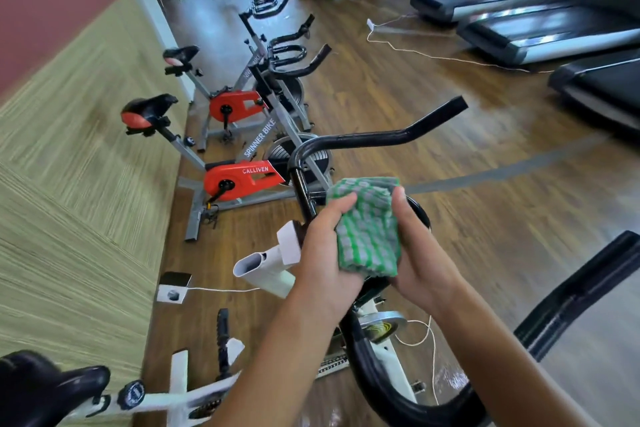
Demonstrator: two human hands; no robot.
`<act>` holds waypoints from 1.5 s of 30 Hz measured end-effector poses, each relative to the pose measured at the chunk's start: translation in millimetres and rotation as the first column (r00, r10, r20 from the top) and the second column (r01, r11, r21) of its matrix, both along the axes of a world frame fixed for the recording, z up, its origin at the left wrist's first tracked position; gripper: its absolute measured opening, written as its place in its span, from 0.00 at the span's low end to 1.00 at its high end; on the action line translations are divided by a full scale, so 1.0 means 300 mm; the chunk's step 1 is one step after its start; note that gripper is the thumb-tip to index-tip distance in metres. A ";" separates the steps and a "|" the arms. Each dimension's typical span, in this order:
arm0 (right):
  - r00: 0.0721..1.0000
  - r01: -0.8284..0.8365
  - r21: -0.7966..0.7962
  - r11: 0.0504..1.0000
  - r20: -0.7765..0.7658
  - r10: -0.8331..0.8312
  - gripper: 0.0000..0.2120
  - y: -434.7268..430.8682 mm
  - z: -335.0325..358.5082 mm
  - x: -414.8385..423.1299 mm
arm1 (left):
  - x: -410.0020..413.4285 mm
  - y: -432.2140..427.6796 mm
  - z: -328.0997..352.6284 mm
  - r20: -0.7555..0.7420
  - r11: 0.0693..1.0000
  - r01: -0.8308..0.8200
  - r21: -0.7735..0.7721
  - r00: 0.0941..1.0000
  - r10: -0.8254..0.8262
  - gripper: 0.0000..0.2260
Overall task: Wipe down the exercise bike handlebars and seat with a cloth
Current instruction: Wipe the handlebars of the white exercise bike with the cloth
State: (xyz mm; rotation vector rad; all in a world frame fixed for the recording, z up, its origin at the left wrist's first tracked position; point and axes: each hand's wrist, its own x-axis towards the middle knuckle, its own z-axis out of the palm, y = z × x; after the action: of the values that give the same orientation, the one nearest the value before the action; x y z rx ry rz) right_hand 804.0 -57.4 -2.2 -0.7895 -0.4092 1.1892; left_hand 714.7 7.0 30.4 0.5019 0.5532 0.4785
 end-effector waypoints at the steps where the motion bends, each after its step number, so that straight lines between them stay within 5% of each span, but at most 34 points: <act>1: 0.998 0.039 0.028 0.999 -0.054 -0.038 0.32 0.004 -0.001 0.000 | 0.017 -0.002 0.009 0.010 1.000 0.009 -0.010 1.000 -0.009 0.14; 4: 0.979 0.154 0.033 0.988 -0.137 -0.148 0.27 0.027 0.023 -0.006 | 0.064 0.019 0.004 -0.089 0.998 0.010 0.062 0.996 -0.004 0.12; 7: 0.958 0.248 -0.016 0.969 -0.146 -0.248 0.23 0.047 0.052 -0.009 | 0.074 0.058 0.000 -0.330 0.915 0.053 0.400 0.940 0.090 0.12; 8: 0.953 0.262 -0.032 0.965 -0.146 -0.264 0.22 0.054 0.057 -0.008 | 0.071 0.071 0.001 -0.430 0.788 0.133 0.601 0.885 0.178 0.10; 10: 0.952 0.247 -0.055 0.967 -0.170 -0.253 0.22 0.070 0.070 -0.004 | 0.053 0.103 0.006 -0.474 0.368 0.326 0.871 0.757 0.451 0.09; 12: 0.949 0.242 -0.108 0.964 -0.183 -0.258 0.22 0.088 0.074 0.013 | 0.020 0.153 0.020 -0.356 0.181 0.313 0.933 0.710 0.607 0.11; 15: 0.959 0.240 -0.283 0.929 -0.082 -0.273 0.23 0.133 0.060 0.043 | -0.044 0.282 -0.027 -0.405 0.222 0.364 0.904 0.567 0.718 0.08; 17: 0.961 0.257 -0.390 0.884 0.197 -0.192 0.20 0.178 0.037 0.019 | -0.087 0.346 -0.109 -0.587 0.304 0.574 0.760 0.408 0.699 0.10; 19: 0.813 0.321 -0.384 0.866 0.581 -0.044 0.24 0.216 0.005 -0.048 | -0.109 0.368 -0.185 -0.707 0.381 0.674 0.633 0.302 0.639 0.12; 21: 0.673 0.344 -0.330 0.879 0.740 0.015 0.25 0.234 -0.033 -0.110 | -0.108 0.350 -0.223 -0.756 0.430 0.681 0.592 0.286 0.589 0.16; 25: 0.704 0.236 -0.372 0.898 0.702 0.106 0.21 0.242 -0.087 -0.105 | -0.109 0.312 -0.217 -0.741 0.458 0.643 0.613 0.267 0.616 0.20; 31: 0.369 0.160 -0.447 0.880 0.854 0.367 0.27 0.210 -0.146 -0.092 | -0.099 0.327 -0.253 -0.717 0.448 0.629 0.636 0.267 0.644 0.20; 45: 0.228 0.223 -0.427 0.876 0.897 0.379 0.25 0.243 -0.120 -0.068 | -0.095 0.334 -0.260 -0.766 0.465 0.661 0.589 0.273 0.583 0.22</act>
State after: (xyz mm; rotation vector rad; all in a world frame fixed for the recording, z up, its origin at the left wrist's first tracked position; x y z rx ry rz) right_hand 783.6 15.6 -38.2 -2.0318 -1.2686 0.6964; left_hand 686.2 107.2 -47.6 2.0535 1.5608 0.2790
